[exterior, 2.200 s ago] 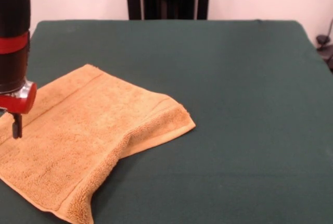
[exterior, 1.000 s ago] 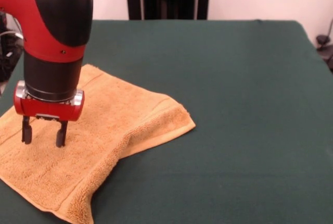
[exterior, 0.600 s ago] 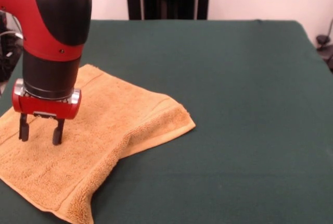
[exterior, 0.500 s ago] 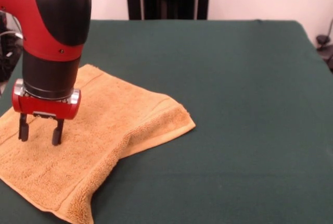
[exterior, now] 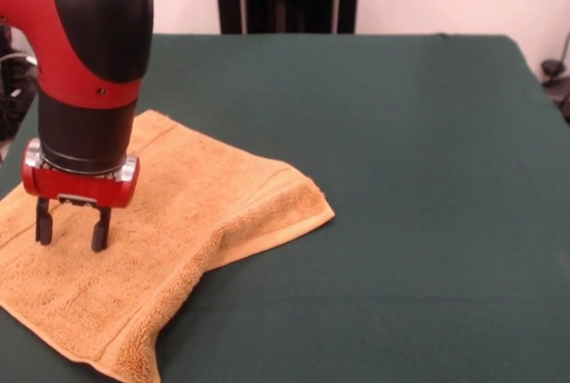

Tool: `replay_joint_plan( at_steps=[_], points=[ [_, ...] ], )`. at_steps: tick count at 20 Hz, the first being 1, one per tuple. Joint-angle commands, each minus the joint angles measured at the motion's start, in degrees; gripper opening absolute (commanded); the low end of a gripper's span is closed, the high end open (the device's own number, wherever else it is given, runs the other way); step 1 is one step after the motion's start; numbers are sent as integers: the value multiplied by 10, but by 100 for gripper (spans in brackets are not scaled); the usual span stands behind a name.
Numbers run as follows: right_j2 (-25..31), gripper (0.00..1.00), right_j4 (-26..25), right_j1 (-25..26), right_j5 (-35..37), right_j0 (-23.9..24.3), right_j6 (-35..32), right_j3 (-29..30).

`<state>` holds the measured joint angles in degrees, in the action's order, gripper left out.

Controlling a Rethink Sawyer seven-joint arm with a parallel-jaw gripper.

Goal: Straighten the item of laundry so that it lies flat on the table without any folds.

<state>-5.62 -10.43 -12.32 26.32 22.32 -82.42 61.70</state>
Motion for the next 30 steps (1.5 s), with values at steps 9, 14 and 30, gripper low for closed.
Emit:
replay_joint_plan(
  at_steps=[9,14,30],
  points=[
    [55,100,48,-6,47,30,-78,110],
    [58,100,51,-14,59,33,-67,106],
    [55,100,59,-53,104,24,-70,106]
  ],
)
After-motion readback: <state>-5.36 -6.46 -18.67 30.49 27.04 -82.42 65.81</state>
